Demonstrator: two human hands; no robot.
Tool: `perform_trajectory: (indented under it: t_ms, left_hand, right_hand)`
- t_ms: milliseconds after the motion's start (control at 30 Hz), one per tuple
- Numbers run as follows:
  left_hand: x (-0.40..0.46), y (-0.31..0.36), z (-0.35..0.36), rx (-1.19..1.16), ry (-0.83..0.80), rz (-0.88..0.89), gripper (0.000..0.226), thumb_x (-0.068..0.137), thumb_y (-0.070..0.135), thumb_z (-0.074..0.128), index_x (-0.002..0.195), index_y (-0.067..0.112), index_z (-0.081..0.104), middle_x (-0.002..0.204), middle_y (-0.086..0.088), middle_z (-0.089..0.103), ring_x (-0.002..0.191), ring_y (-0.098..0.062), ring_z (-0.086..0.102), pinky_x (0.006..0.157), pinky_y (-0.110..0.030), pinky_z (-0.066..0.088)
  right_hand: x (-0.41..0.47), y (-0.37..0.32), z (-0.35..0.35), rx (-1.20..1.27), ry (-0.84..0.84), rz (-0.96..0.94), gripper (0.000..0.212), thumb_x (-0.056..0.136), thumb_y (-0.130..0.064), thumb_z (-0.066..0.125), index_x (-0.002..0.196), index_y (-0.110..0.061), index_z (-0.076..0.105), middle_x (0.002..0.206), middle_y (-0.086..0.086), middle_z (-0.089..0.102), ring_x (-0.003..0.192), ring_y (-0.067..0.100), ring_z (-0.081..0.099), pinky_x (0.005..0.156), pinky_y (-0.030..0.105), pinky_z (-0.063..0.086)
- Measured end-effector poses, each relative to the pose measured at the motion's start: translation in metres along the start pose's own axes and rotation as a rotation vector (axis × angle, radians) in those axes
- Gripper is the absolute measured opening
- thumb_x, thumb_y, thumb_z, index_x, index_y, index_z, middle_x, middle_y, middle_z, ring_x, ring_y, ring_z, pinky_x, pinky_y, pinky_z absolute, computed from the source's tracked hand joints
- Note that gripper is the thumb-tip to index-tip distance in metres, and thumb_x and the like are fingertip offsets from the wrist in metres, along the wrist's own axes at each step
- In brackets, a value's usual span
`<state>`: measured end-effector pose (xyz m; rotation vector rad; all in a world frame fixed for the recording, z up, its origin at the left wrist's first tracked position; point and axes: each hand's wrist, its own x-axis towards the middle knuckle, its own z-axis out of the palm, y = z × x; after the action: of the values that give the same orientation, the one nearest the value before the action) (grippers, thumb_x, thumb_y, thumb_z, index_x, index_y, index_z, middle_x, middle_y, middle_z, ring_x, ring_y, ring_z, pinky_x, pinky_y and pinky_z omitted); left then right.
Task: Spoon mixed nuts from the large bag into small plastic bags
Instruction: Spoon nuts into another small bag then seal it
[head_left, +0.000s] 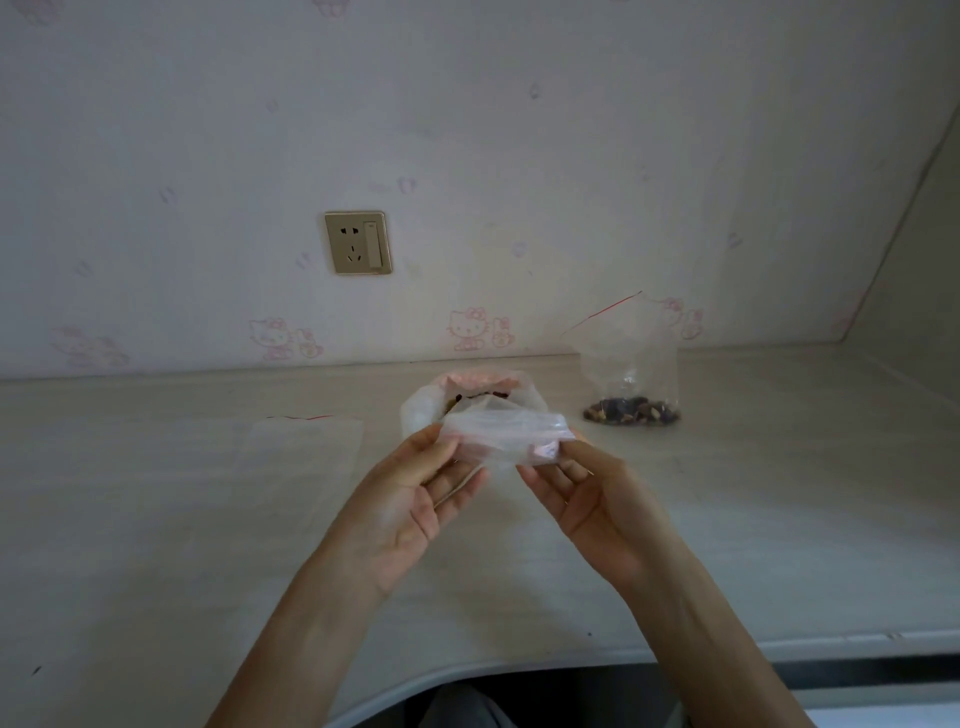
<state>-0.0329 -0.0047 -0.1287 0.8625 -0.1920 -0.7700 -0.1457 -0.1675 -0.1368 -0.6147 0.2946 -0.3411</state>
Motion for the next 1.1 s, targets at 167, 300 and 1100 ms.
perform_trajectory:
  t_ms: [167, 300, 1100]
  left_hand:
    - [-0.001, -0.002, 0.001, 0.199, -0.034, 0.047, 0.012, 0.083, 0.019, 0.070, 0.086, 0.012, 0.080, 0.093, -0.009, 0.076, 0.086, -0.018, 0.076, 0.077, -0.037, 0.063]
    - [0.001, -0.002, 0.003, 0.197, 0.008, 0.006, 0.039, 0.080, 0.022, 0.069, 0.112, 0.001, 0.071, 0.109, -0.015, 0.075, 0.091, -0.022, 0.074, 0.075, -0.038, 0.062]
    - [-0.008, -0.010, -0.006, 1.156, -0.028, 1.077, 0.017, 0.095, 0.013, 0.074, 0.088, 0.020, 0.061, 0.118, 0.016, 0.065, 0.071, -0.014, 0.071, 0.051, -0.034, 0.060]
  right_hand:
    - [0.005, -0.005, -0.001, -0.114, 0.007, 0.046, 0.033, 0.092, -0.004, 0.060, 0.123, 0.007, 0.066, 0.117, 0.023, 0.074, 0.095, 0.030, 0.076, 0.076, 0.036, 0.063]
    - [0.005, -0.007, 0.003, -0.166, -0.027, 0.091, 0.028, 0.075, -0.011, 0.059, 0.094, 0.002, 0.076, 0.103, 0.021, 0.075, 0.084, 0.028, 0.075, 0.071, 0.038, 0.063]
    - [-0.007, -0.008, 0.003, -0.959, 0.136, -0.537, 0.016, 0.096, -0.014, 0.069, 0.095, -0.009, 0.054, 0.079, 0.007, 0.077, 0.068, 0.023, 0.075, 0.066, 0.039, 0.065]
